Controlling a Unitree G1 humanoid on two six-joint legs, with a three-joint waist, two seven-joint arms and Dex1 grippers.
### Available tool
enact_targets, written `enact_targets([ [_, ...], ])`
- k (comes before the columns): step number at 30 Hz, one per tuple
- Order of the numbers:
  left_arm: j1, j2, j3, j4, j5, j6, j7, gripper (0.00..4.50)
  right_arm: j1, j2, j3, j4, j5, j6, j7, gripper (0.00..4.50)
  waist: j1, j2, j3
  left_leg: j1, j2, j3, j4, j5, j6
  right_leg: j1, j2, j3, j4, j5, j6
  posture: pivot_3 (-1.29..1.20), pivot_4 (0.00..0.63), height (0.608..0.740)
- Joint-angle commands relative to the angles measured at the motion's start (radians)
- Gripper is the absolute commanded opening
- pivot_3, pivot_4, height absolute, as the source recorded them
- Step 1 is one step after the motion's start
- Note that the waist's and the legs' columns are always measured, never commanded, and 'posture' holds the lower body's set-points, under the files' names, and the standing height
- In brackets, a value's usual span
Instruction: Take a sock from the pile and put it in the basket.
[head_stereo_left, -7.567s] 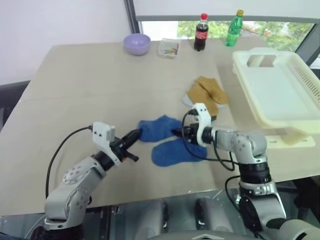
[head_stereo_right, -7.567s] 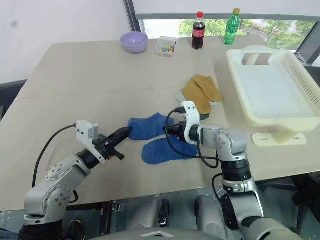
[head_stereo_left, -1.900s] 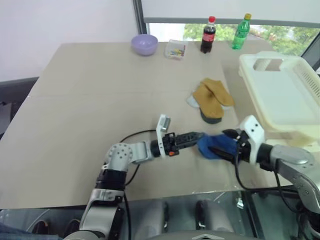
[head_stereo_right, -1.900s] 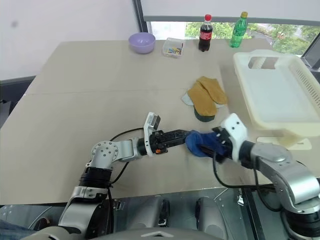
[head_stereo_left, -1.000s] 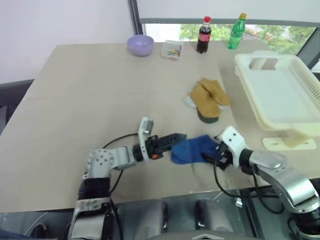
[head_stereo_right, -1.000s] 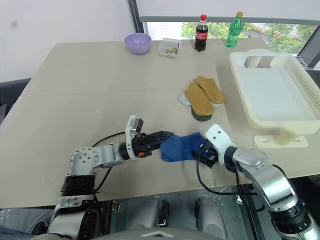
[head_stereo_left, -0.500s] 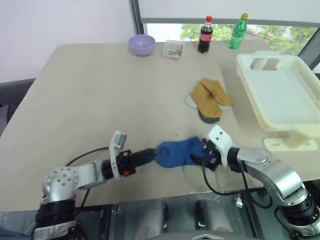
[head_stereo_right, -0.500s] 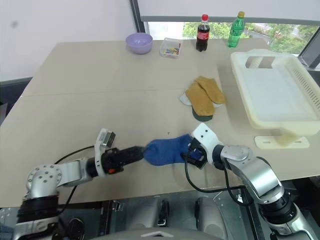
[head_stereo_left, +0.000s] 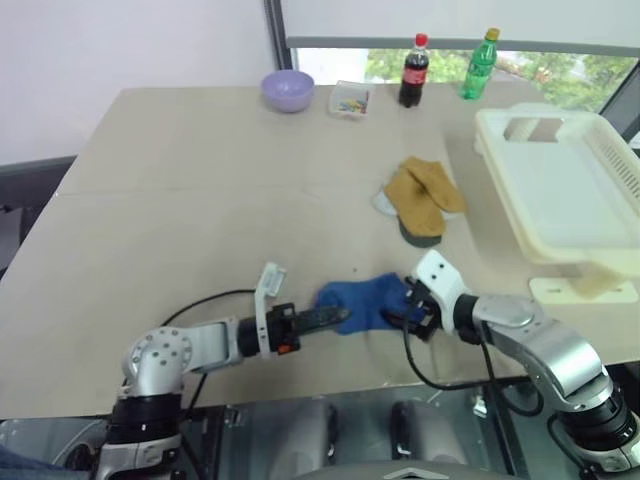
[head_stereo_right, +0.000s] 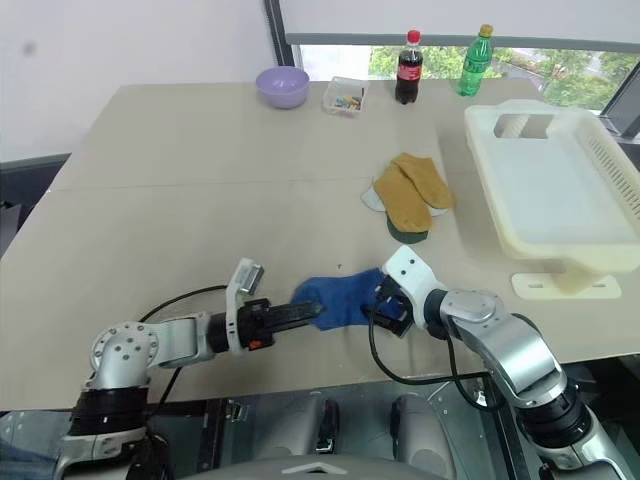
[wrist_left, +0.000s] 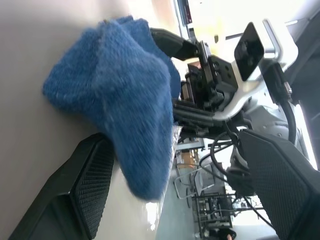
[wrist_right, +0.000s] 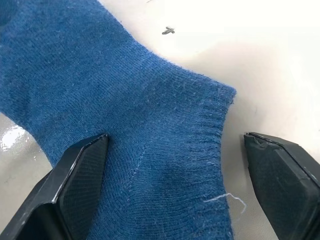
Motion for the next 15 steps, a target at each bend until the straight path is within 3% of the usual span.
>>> enact_targets([
  [1, -0.028, -0.047, 0.015, 0.018, -0.011, -0.034, 0.030, 4.19, 0.014, 0.008, -0.005, -0.021, 0.004, 0.005, -0.010, 4.44, 0.000, 0.000, 0.000, 0.000, 0.000, 0.000, 0.000, 0.000, 0.000, 0.000, 0.000, 0.000, 0.000, 0.000, 0.000, 0.00, 0.150, 0.740],
  [10, -0.126, -0.168, -0.024, 0.038, -0.047, -0.070, 0.000, 4.19, 0.011, 0.007, -0.011, -0.011, 0.006, 0.002, -0.014, 4.44, -0.002, -0.001, 0.000, 0.000, -0.001, 0.001, 0.000, 0.001, -0.002, 0.000, 0.006, -0.001, 0.000, 0.000, 0.000, 0.00, 0.150, 0.740],
  [15, -0.126, -0.167, -0.071, 0.047, -0.022, -0.069, -0.024, 4.19, 0.008, 0.004, -0.020, -0.020, 0.007, 0.010, -0.018, 4.44, -0.002, -0.001, 0.000, 0.000, -0.001, 0.001, 0.000, 0.000, 0.000, 0.000, 0.007, -0.001, 0.000, 0.000, 0.000, 0.00, 0.150, 0.740],
])
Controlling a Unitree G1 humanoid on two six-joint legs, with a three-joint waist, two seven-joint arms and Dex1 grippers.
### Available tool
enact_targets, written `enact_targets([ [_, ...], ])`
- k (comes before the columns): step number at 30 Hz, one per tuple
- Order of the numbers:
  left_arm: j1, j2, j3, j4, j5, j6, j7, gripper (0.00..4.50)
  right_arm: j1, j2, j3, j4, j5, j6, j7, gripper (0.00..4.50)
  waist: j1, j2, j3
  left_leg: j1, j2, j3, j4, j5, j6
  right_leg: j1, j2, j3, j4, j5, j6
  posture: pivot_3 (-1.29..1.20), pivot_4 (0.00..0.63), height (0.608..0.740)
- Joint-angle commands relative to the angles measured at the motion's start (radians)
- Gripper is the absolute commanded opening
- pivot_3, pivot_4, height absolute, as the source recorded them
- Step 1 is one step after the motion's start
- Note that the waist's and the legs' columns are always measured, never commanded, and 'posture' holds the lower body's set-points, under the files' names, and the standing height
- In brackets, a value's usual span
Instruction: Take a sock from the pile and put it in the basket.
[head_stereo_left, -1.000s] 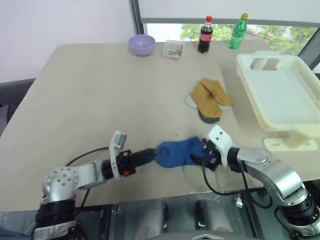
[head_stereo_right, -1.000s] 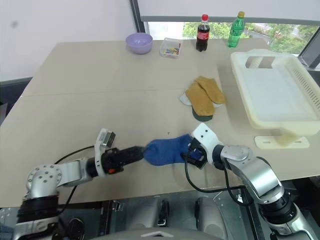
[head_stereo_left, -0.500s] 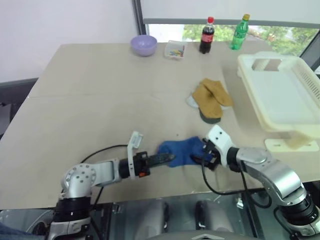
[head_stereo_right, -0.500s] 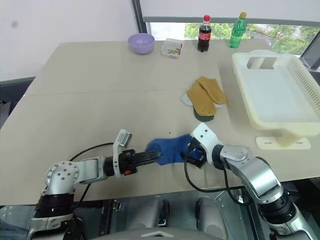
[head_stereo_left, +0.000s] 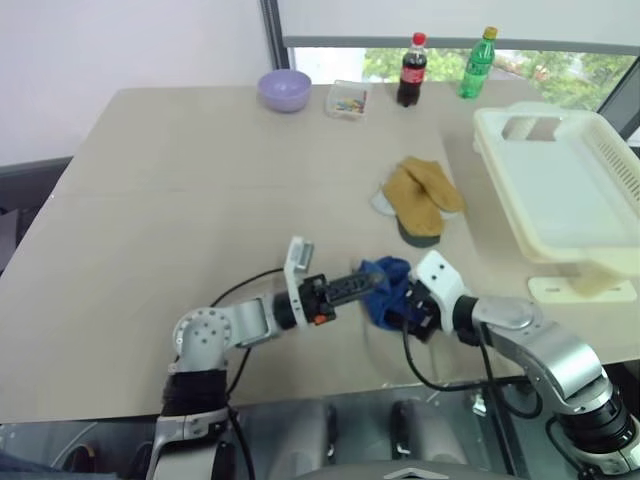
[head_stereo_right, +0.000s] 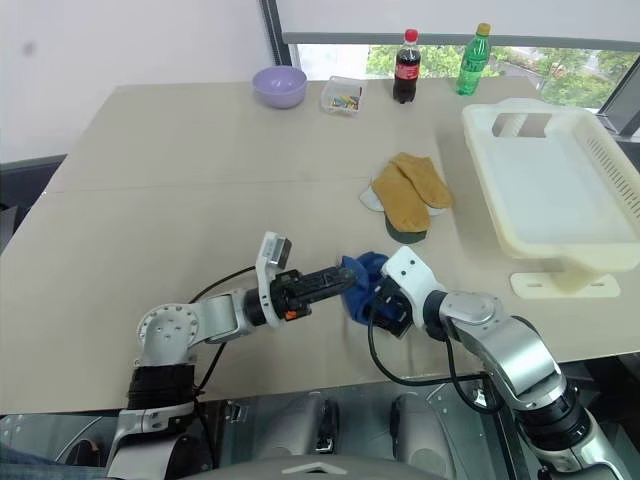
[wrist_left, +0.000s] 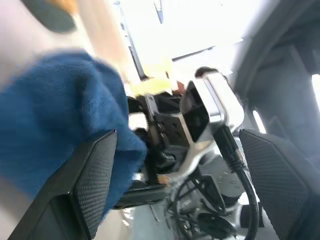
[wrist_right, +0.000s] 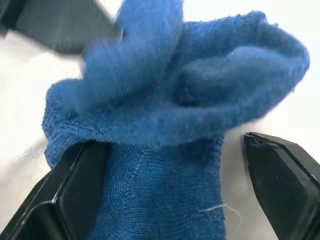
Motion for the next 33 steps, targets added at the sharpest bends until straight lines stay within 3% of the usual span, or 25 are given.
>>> enact_targets([
  [1, -0.008, 0.001, -0.020, 0.002, 0.013, -0.009, -0.028, 4.19, 0.004, -0.011, -0.021, -0.023, 0.001, 0.012, -0.006, 4.44, 0.000, 0.000, 0.000, 0.000, 0.000, 0.000, 0.000, 0.000, 0.000, 0.000, 0.000, 0.000, 0.000, 0.000, 0.000, 0.00, 0.150, 0.740],
  [10, -0.023, 0.002, -0.029, 0.035, 0.049, -0.021, -0.061, 4.19, 0.052, -0.120, -0.120, -0.167, 0.077, 0.075, 0.051, 4.44, 0.002, 0.000, 0.000, -0.001, 0.000, 0.000, 0.000, 0.000, 0.000, 0.000, 0.000, 0.000, -0.001, 0.000, 0.000, 0.00, 0.150, 0.740],
  [17, -0.033, 0.001, -0.042, 0.049, 0.083, -0.029, -0.090, 4.19, 0.084, -0.230, -0.270, -0.210, 0.192, 0.121, 0.135, 4.44, 0.001, 0.000, 0.001, -0.001, 0.000, 0.000, 0.000, -0.001, 0.002, 0.000, 0.000, 0.000, -0.001, 0.000, 0.000, 0.00, 0.150, 0.740],
  [22, -0.035, 0.004, -0.049, 0.056, 0.105, -0.032, -0.117, 4.19, -0.004, -0.105, -0.347, -0.161, 0.268, 0.173, 0.060, 4.44, 0.000, 0.000, 0.001, -0.001, 0.002, -0.001, 0.000, -0.001, 0.002, -0.001, 0.001, 0.000, -0.001, 0.000, 0.000, 0.00, 0.150, 0.740],
  [33, -0.015, 0.002, -0.053, 0.038, 0.121, -0.038, -0.147, 4.19, -0.097, 0.027, -0.181, -0.025, 0.218, 0.142, -0.022, 4.44, 0.001, 0.000, 0.001, -0.002, 0.000, 0.000, 0.000, 0.001, -0.001, -0.002, 0.001, 0.001, -0.001, 0.000, 0.000, 0.00, 0.150, 0.740],
])
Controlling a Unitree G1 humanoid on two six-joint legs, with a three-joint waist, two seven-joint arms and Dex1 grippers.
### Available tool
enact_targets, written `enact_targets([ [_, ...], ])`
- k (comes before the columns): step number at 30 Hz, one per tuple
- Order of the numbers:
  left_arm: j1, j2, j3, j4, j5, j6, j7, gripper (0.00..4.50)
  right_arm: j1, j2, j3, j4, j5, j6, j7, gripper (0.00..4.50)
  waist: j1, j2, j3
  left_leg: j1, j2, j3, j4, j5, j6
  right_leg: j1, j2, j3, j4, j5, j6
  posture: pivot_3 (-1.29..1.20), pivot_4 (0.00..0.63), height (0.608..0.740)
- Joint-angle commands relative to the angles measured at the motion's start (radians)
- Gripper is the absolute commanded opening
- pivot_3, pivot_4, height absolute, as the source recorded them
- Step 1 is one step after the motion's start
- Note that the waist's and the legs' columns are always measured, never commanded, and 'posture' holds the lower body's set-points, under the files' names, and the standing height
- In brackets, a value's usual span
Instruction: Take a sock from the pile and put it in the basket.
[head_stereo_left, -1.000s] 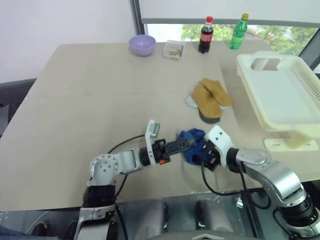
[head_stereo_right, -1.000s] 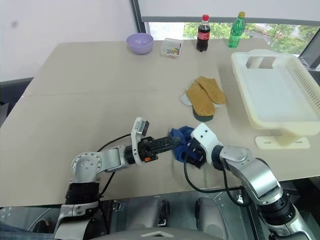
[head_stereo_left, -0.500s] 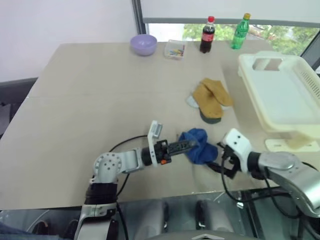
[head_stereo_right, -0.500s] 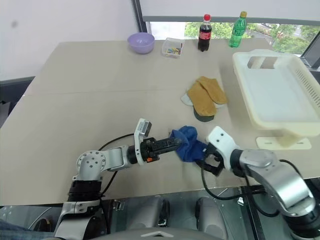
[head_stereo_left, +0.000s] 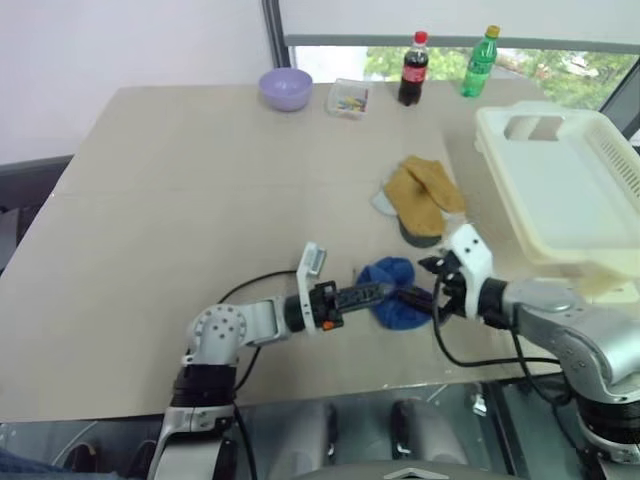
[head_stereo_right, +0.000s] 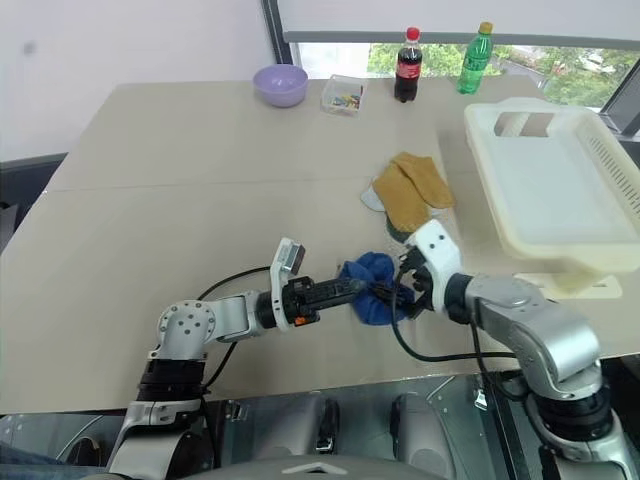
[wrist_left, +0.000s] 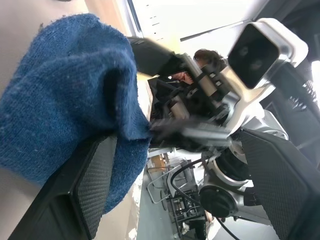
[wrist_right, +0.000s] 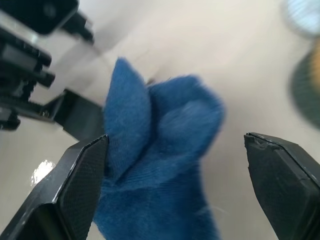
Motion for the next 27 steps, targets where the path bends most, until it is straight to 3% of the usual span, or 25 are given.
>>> enact_targets([
  [1, 0.010, -0.007, 0.001, -0.028, -0.008, -0.011, -0.018, 4.19, -0.029, 0.011, 0.015, 0.015, -0.014, -0.034, -0.013, 4.44, 0.001, 0.000, 0.000, 0.000, 0.000, 0.000, 0.000, 0.000, 0.000, 0.000, 0.000, 0.000, 0.000, 0.000, 0.000, 0.00, 0.150, 0.740],
  [5, 0.014, -0.009, 0.006, -0.029, -0.008, -0.013, -0.017, 4.19, -0.027, 0.011, 0.022, 0.020, -0.007, -0.042, -0.009, 4.44, 0.001, 0.000, 0.000, 0.000, 0.000, 0.000, 0.000, -0.001, 0.001, 0.000, 0.000, 0.000, 0.000, 0.000, 0.000, 0.00, 0.150, 0.740],
  [7, 0.016, -0.009, 0.006, -0.031, -0.009, -0.013, -0.016, 4.19, -0.028, 0.015, 0.022, 0.021, -0.006, -0.047, -0.010, 3.92, 0.000, 0.000, 0.000, 0.000, 0.000, 0.000, 0.000, -0.001, 0.001, 0.000, 0.000, 0.000, 0.000, 0.000, 0.000, 0.00, 0.150, 0.740],
  [15, 0.021, -0.003, 0.003, -0.035, -0.012, -0.007, -0.022, 4.19, -0.031, 0.031, 0.000, 0.016, -0.005, -0.039, -0.039, 0.36, 0.000, 0.000, 0.000, 0.000, 0.000, 0.000, 0.000, -0.001, 0.001, 0.000, 0.000, 0.000, 0.000, 0.001, 0.001, 0.00, 0.150, 0.740],
  [16, 0.021, -0.002, 0.003, -0.036, -0.013, -0.005, -0.023, 4.19, -0.029, 0.029, -0.002, 0.011, -0.002, -0.037, -0.041, 0.07, 0.000, 0.000, 0.000, 0.000, 0.000, 0.000, 0.000, -0.001, 0.001, 0.000, 0.000, 0.000, 0.000, 0.001, 0.001, 0.00, 0.150, 0.740],
  [27, 0.022, 0.008, -0.001, -0.040, -0.011, -0.003, -0.037, 4.19, -0.021, 0.087, -0.086, -0.032, 0.073, 0.039, -0.090, 0.07, 0.000, 0.000, 0.000, 0.000, 0.000, 0.000, 0.000, -0.001, 0.001, 0.000, 0.000, 0.000, 0.000, 0.001, 0.001, 0.00, 0.150, 0.740],
])
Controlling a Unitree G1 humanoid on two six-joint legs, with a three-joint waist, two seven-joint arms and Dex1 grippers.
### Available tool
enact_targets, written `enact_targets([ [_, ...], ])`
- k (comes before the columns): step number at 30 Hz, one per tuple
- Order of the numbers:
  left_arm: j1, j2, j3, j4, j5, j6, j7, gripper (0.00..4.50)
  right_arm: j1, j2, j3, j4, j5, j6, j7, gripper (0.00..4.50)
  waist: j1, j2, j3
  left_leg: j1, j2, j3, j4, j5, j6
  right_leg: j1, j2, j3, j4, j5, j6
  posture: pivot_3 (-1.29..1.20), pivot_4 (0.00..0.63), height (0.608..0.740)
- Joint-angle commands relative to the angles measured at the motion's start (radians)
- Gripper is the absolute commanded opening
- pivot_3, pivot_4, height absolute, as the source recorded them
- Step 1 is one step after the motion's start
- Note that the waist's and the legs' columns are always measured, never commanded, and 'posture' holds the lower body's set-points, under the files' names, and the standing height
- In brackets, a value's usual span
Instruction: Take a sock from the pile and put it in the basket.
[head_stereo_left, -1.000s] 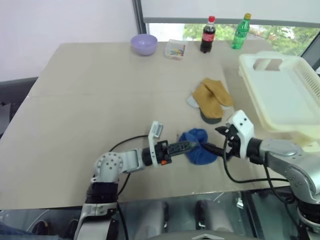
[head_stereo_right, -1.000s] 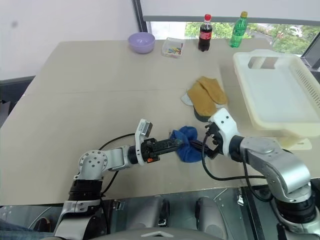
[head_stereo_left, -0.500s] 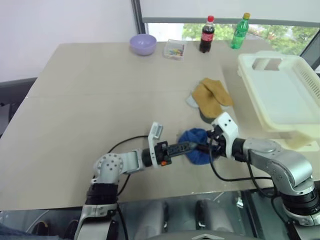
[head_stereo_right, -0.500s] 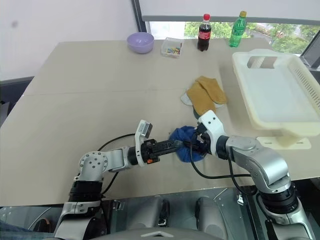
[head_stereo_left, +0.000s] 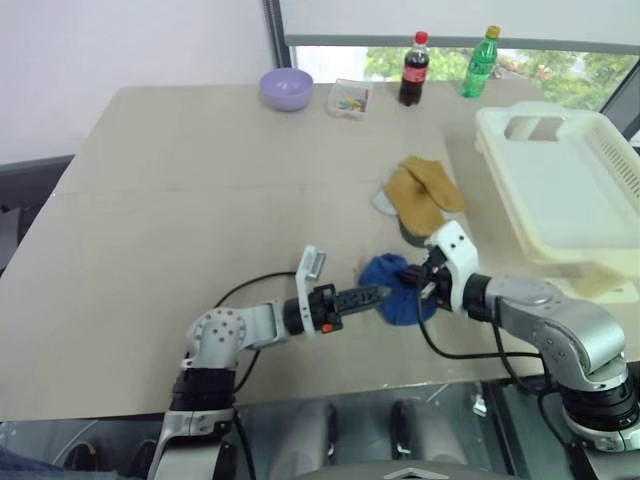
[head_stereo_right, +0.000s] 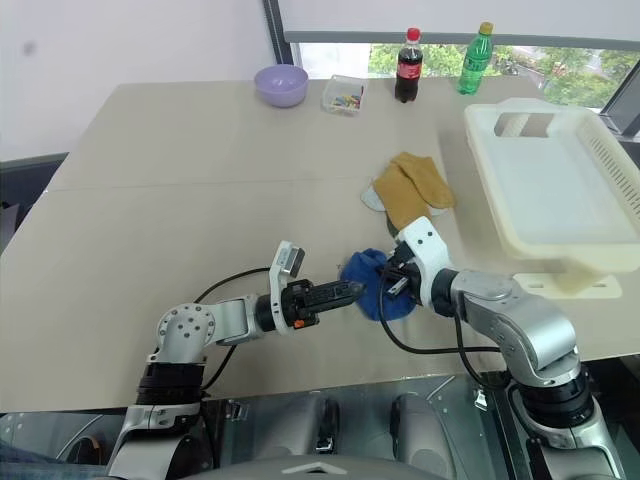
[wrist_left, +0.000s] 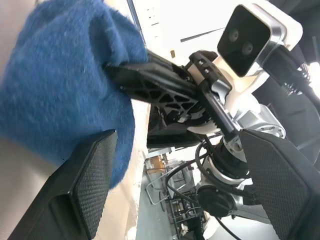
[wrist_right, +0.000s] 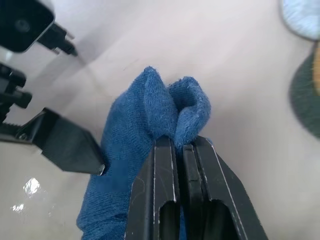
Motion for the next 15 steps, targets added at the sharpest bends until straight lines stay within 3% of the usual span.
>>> enact_targets([
  [1, 0.008, 0.013, -0.004, -0.040, -0.007, -0.009, -0.039, 4.19, 0.007, 0.043, -0.081, -0.060, 0.066, 0.052, -0.031, 0.07, 0.000, 0.000, 0.000, 0.000, 0.000, 0.000, 0.000, 0.000, 0.000, 0.000, 0.000, 0.000, 0.000, 0.000, 0.000, 0.00, 0.150, 0.740],
  [5, 0.020, 0.031, -0.007, -0.059, 0.009, -0.042, -0.079, 4.19, 0.039, 0.097, -0.178, -0.136, 0.151, 0.158, -0.070, 0.07, 0.001, 0.000, 0.000, 0.000, 0.000, 0.000, 0.000, 0.000, 0.000, 0.000, 0.000, 0.000, 0.000, 0.000, 0.000, 0.00, 0.150, 0.740],
  [15, 0.031, 0.044, -0.026, -0.062, 0.032, -0.063, -0.109, 4.19, 0.094, 0.142, -0.267, -0.264, 0.207, 0.311, -0.172, 0.07, 0.000, 0.000, 0.000, 0.000, 0.001, 0.000, 0.000, -0.001, 0.002, 0.000, -0.001, 0.001, 0.000, -0.001, -0.001, 0.00, 0.150, 0.740],
])
